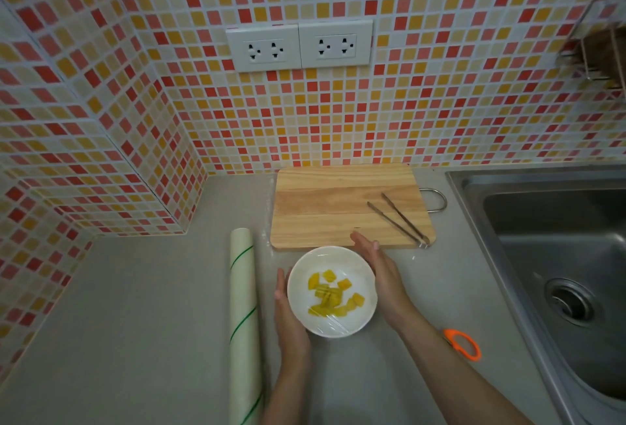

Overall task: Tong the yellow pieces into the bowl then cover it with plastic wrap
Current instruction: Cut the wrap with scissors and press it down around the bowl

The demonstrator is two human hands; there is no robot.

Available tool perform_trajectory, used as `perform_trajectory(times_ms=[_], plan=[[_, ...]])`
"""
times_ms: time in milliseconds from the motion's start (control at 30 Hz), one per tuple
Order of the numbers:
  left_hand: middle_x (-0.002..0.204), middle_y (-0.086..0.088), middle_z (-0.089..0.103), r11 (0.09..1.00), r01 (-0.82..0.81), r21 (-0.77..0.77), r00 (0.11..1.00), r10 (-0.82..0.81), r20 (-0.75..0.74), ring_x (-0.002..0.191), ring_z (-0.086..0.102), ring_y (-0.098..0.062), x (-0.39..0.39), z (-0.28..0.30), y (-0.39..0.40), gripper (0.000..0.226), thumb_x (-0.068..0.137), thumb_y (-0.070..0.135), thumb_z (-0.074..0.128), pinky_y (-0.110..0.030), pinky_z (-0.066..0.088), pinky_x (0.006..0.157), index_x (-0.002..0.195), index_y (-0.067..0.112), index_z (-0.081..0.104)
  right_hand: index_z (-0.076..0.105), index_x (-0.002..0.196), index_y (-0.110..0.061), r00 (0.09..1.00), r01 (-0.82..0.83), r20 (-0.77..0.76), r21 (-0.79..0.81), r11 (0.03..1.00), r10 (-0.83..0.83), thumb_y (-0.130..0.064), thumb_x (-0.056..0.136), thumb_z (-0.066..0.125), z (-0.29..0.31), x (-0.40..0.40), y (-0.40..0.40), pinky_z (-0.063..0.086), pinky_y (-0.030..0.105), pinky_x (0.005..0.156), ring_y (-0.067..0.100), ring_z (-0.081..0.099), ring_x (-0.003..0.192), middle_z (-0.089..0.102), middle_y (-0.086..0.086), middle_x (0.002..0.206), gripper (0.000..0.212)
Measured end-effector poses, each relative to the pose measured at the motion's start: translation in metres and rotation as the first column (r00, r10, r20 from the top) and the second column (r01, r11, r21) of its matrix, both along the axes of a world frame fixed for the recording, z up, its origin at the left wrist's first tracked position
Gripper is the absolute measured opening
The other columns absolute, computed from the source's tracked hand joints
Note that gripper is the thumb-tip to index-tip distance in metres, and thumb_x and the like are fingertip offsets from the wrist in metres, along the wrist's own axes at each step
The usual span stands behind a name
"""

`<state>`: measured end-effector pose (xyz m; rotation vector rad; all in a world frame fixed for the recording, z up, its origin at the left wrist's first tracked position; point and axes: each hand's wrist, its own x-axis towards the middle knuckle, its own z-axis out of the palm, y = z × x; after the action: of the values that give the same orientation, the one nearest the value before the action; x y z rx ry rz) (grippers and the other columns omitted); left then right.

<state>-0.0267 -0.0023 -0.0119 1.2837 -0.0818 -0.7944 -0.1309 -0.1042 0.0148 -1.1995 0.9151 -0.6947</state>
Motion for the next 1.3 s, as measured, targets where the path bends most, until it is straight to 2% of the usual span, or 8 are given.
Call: perform_trajectory(times_ms=[133, 267, 500, 600, 700, 867, 1133, 1300], plan=[[0.136, -0.004, 0.050, 0.999, 0.002, -0.037, 0.997, -0.005, -0.072, 0.125, 0.047, -0.023, -0.003, -0.003, -0.007, 0.046, 0.100, 0.033, 0.017, -0.039, 0.034, 0.107, 0.138, 0.020, 0.040, 0.065, 0.103, -0.034, 0.996, 0.003, 0.091, 0.153, 0.988, -0.017, -0.042, 0.098, 0.024, -0.013, 0.007, 0.005, 0.037, 0.043, 0.108, 0.019, 0.054, 0.119, 0.061, -0.007, 0.120, 0.042], [0.109, -0.008, 0.065, 1.000, 0.012, -0.029, 0.998, -0.014, -0.062, 0.100, 0.060, -0.021, -0.001, -0.004, -0.015, 0.050, 0.100, 0.035, 0.017, -0.034, 0.047, 0.087, 0.125, 0.013, 0.055, 0.068, 0.102, -0.030, 0.985, 0.108, 0.114, 0.181, 0.978, -0.130, -0.038, 0.099, 0.025, -0.020, 0.004, 0.009, 0.036, 0.051, 0.110, 0.025, 0.055, 0.120, 0.063, 0.006, 0.126, 0.044], [0.121, -0.023, 0.060, 0.976, 0.219, 0.010, 0.975, -0.219, -0.050, 0.117, 0.054, -0.039, 0.015, -0.006, -0.022, 0.055, 0.099, 0.042, 0.015, -0.052, 0.038, 0.105, 0.113, 0.015, 0.061, 0.066, 0.112, -0.029, 0.975, 0.207, 0.071, 0.063, 0.976, -0.211, -0.041, 0.099, 0.024, -0.029, -0.011, 0.018, 0.049, 0.036, 0.093, 0.015, 0.064, 0.108, 0.071, -0.002, 0.113, 0.046], [0.138, -0.020, 0.049, 0.960, 0.278, -0.023, 0.959, -0.276, 0.066, 0.128, 0.046, -0.033, 0.024, -0.004, -0.023, 0.058, 0.099, 0.042, 0.014, -0.049, 0.033, 0.109, 0.134, 0.009, 0.045, 0.070, 0.104, -0.033, 0.982, 0.180, 0.052, 0.013, 0.983, -0.181, -0.055, 0.093, 0.025, -0.020, -0.017, 0.013, 0.051, 0.024, 0.087, 0.007, 0.065, 0.103, 0.073, -0.008, 0.105, 0.052], [0.148, 0.000, 0.039, 0.979, 0.202, -0.037, 0.977, -0.199, 0.081, 0.125, 0.045, -0.007, 0.022, -0.002, -0.023, 0.043, 0.098, 0.040, 0.019, -0.028, 0.035, 0.103, 0.135, 0.033, 0.040, 0.066, 0.105, -0.038, 0.978, 0.171, 0.113, 0.068, 0.983, -0.178, -0.058, 0.086, 0.028, -0.010, -0.014, 0.004, 0.045, 0.022, 0.095, 0.002, 0.060, 0.110, 0.067, -0.013, 0.113, 0.047], [0.144, -0.018, 0.042, 0.963, 0.195, -0.186, 0.981, -0.196, 0.012, 0.134, 0.038, -0.032, 0.007, 0.001, -0.024, 0.057, 0.097, 0.039, 0.012, -0.050, 0.022, 0.115, 0.135, 0.009, 0.043, 0.057, 0.119, -0.032, 0.984, 0.089, 0.138, 0.159, 0.983, -0.111, -0.045, 0.097, 0.022, -0.011, -0.001, 0.002, 0.035, 0.041, 0.111, 0.013, 0.052, 0.121, 0.058, -0.009, 0.125, 0.044], [0.115, 0.003, 0.067, 0.957, 0.222, -0.186, 0.971, -0.234, -0.045, 0.117, 0.056, -0.020, 0.016, -0.002, -0.034, 0.059, 0.096, 0.049, 0.011, -0.041, 0.039, 0.102, 0.113, 0.022, 0.061, 0.071, 0.096, -0.037, 0.978, 0.179, 0.080, 0.154, 0.972, -0.193, -0.040, 0.099, 0.024, -0.019, 0.000, 0.004, 0.046, 0.035, 0.097, 0.001, 0.066, 0.093, 0.072, -0.018, 0.096, 0.046], [0.106, 0.009, 0.072, 0.955, 0.233, -0.182, 0.962, -0.254, -0.098, 0.104, 0.064, -0.012, 0.022, -0.005, -0.038, 0.063, 0.094, 0.053, 0.010, -0.033, 0.046, 0.088, 0.111, 0.022, 0.062, 0.068, 0.103, -0.033, 0.969, 0.209, 0.101, 0.160, 0.965, -0.227, -0.037, 0.099, 0.024, -0.023, 0.000, 0.005, 0.046, 0.033, 0.096, 0.009, 0.063, 0.105, 0.068, -0.009, 0.113, 0.045]])
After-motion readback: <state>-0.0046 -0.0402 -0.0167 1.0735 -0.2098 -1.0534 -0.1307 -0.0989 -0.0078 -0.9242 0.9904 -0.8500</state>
